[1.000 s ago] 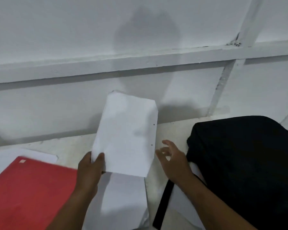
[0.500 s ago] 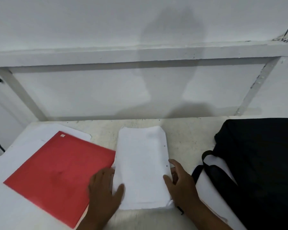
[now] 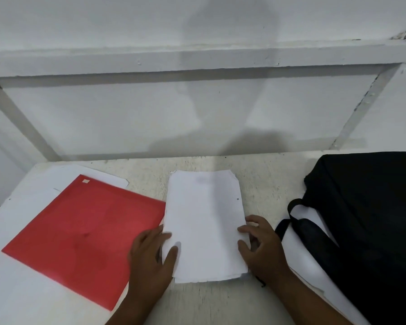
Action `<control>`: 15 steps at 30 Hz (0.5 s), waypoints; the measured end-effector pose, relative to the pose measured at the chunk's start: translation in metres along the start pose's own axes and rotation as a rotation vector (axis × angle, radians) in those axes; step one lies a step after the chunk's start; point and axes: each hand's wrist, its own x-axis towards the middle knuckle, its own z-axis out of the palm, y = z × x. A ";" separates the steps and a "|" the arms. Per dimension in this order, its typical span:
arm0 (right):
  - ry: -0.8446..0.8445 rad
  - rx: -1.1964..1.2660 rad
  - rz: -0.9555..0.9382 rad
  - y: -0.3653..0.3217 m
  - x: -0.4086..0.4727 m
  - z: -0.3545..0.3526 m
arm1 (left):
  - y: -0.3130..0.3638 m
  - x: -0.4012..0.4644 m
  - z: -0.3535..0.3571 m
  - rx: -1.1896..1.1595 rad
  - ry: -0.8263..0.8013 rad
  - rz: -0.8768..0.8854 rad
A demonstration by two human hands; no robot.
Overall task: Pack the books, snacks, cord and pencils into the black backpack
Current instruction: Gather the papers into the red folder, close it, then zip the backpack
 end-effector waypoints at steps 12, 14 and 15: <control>0.008 0.016 0.068 -0.002 0.002 -0.005 | 0.000 -0.001 0.000 0.029 -0.032 0.001; 0.019 0.035 0.066 -0.003 0.002 -0.004 | 0.006 0.000 -0.001 -0.016 -0.024 -0.048; 0.015 0.046 0.066 -0.004 0.002 -0.004 | 0.005 0.002 -0.002 -0.045 -0.024 -0.082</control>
